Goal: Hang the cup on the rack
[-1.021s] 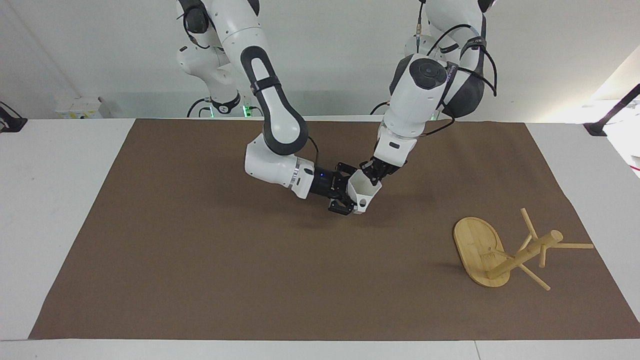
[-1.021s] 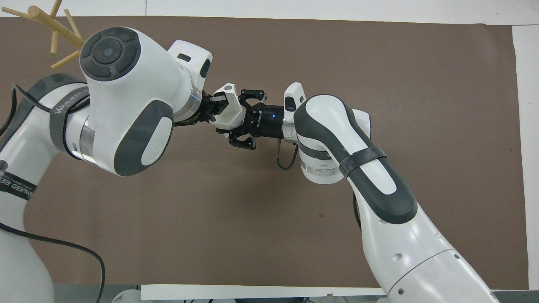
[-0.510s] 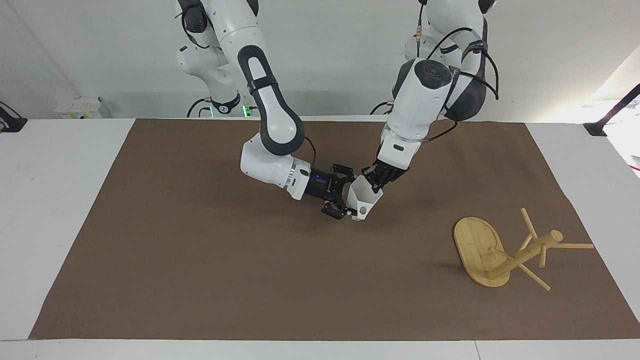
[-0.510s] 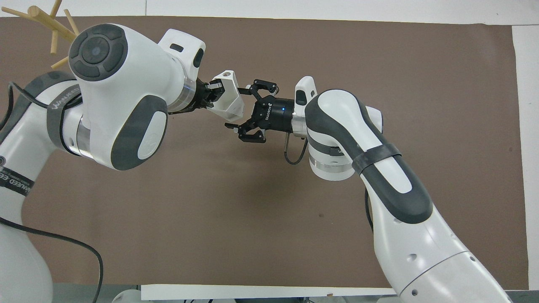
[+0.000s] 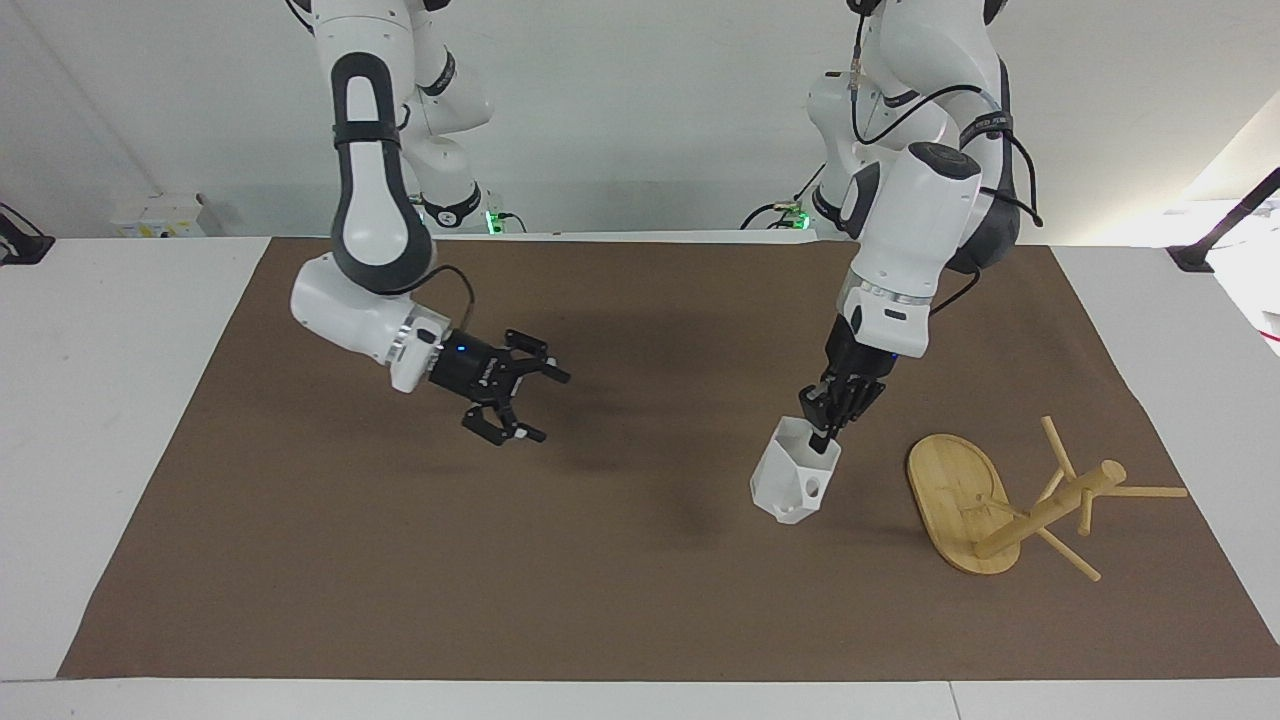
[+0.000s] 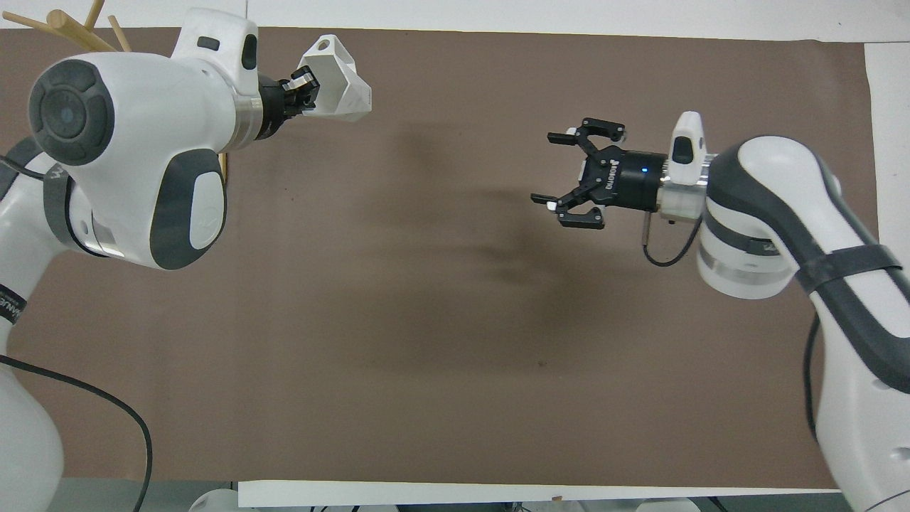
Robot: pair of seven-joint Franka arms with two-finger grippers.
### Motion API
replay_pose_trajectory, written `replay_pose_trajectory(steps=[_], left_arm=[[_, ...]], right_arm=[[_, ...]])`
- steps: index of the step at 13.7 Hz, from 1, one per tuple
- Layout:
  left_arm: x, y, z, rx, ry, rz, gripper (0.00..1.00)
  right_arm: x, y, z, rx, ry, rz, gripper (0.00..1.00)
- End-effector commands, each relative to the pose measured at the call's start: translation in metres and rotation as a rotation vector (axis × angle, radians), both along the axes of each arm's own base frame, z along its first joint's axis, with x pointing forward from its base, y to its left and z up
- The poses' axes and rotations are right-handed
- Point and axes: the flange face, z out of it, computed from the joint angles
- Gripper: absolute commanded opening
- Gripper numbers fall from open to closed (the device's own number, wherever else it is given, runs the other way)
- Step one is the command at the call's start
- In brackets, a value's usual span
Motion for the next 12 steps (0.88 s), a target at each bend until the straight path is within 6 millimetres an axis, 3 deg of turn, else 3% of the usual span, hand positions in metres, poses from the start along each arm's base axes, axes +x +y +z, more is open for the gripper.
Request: replay_pose_trajectory(steps=[1,3,5,7,9,11,12], left_arm=[[-0.034,0.032,-0.017,-0.036,-0.131,0.029,0.0],[-0.049,0.044,-0.031,-0.063,-0.201,0.056,0.0],[-0.066,0.061,-0.04,-0.121,-0.347,0.112,0.0],[-0.08,0.066,-0.051,-0.166,-0.404,0.153,0.0],[-0.094,0.072,-0.066,-0.186,-0.414,0.18,0.0],[-0.091,0.075,-0.064,-0.261,-0.388,0.267,0.0],[-0.089,0.08,-0.066,-0.263,-0.384,0.283,0.0]], right_arm=[[0.004,-0.074,0.009,-0.119,0.041,-0.007,0.99],[0.005,-0.127,0.022,-0.204,0.085,-0.065,0.99],[0.02,-0.159,0.075,-0.484,0.114,-0.045,0.99],[0.033,-0.167,0.135,-0.67,0.174,-0.099,0.99],[0.034,-0.171,0.168,-0.77,0.258,-0.184,0.99],[0.028,-0.179,0.205,-0.819,0.353,-0.298,0.99],[0.025,-0.182,0.233,-0.892,0.374,-0.371,0.99]])
